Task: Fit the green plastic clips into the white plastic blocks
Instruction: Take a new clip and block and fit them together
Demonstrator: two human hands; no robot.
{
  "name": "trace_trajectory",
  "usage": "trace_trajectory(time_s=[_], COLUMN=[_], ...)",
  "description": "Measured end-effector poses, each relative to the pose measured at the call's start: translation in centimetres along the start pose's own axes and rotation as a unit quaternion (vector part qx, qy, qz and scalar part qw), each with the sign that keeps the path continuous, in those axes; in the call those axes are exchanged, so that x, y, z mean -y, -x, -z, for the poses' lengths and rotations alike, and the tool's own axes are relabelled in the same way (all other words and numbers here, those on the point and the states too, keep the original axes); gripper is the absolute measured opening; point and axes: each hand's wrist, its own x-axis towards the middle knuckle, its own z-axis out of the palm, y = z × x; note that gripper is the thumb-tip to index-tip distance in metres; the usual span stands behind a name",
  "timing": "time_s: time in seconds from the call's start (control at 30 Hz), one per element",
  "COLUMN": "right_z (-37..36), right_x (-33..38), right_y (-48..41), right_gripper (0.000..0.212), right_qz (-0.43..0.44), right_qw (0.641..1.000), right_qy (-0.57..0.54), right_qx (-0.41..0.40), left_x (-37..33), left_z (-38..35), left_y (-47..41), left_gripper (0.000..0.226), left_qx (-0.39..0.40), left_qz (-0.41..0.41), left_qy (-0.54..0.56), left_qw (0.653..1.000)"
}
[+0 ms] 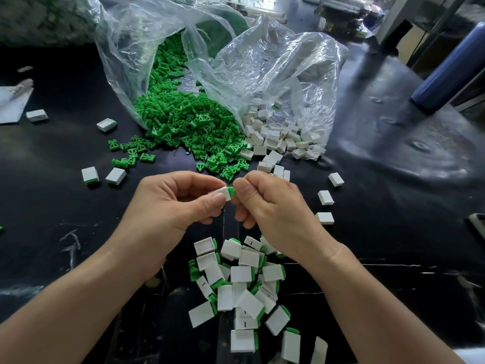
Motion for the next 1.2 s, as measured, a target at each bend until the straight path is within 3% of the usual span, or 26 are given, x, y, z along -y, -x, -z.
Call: trace_trajectory(time_s=[0.2, 0.53, 0.77, 0.87, 0.93, 1.03, 1.2], right_z=[-0.2, 0.2, -0.9, -1.8, -1.7, -0.3, 2.2], right_x=[-0.1, 0.2, 0.3, 0.2, 0.2, 0.0, 0.1], right_y=[0.2, 0.3, 0.5, 0.6, 0.6, 0.3, 0.0], right_gripper=[0.027, 0.02, 0.021, 0.021, 0.024, 0.028, 0.03], right_qz=[0.041, 0.161, 0.139, 0.115, 0.105, 0.064, 0.013], right_qw=[0.999, 0.965, 0.976, 0.982, 0.987, 0.994, 0.976], right_qy=[0.03, 0.207, 0.132, 0.097, 0.089, 0.089, 0.149], right_qx=[-0.005, 0.029, -0.1, -0.112, -0.088, 0.016, 0.16], left_x=[-0.2, -0.8, -0.1, 0.0, -0.1, 0.0, 0.1], left_z=[0.1, 0.2, -0.5, -0.7, -0.5, -0.2, -0.5], left_y=[0.2, 0.8, 0.6, 0.5, 0.4, 0.3, 0.6], left_gripper=[0.019, 0.017, 0.014, 0.014, 0.013, 0.015, 0.023], left_qx=[0.063, 0.09, 0.029, 0.015, 0.02, 0.04, 0.097], left_qz=[0.043, -0.02, 0.018, 0.02, 0.026, 0.038, 0.061], left_qy=[0.004, -0.111, 0.042, 0.055, 0.043, -0.003, -0.052], left_qw=[0.997, 0.99, 0.999, 0.998, 0.999, 0.998, 0.992])
